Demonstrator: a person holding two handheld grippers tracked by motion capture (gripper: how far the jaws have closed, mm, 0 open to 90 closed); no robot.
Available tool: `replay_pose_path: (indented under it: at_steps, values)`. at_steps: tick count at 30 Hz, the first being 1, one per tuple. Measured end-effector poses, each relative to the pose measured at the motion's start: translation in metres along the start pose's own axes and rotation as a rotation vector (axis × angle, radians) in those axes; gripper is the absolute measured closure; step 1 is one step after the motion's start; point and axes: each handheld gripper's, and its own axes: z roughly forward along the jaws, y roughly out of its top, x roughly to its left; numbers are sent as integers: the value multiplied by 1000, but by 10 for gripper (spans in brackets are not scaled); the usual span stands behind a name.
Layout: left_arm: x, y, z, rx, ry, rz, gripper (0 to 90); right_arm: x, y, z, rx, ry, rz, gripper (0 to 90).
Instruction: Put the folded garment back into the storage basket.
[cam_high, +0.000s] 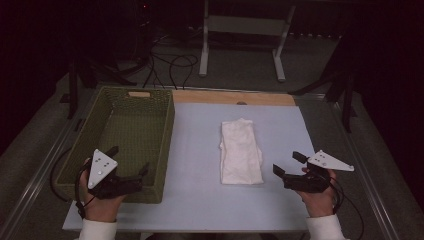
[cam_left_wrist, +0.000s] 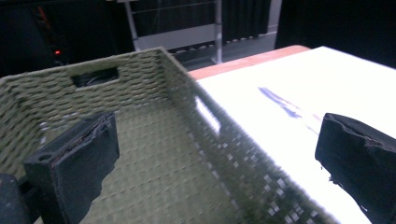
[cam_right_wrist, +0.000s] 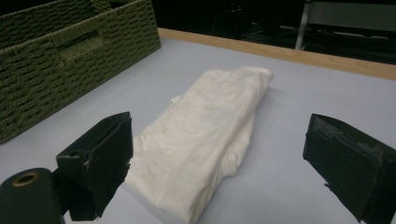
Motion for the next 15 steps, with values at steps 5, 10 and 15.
replay_pose_path:
  at_steps: [5, 10, 15]
  values:
    - [-6, 7, 7, 2, -22, 2, 3, 2, 6, 4, -1, 2, -15, 84]
    - [-13, 13, 15, 8, -39, 17, 3, 4, 11, 8, 0, 7, -27, 84]
    - [-19, 20, 23, 7, -55, 24, 3, 4, 15, 10, 3, 0, -26, 85]
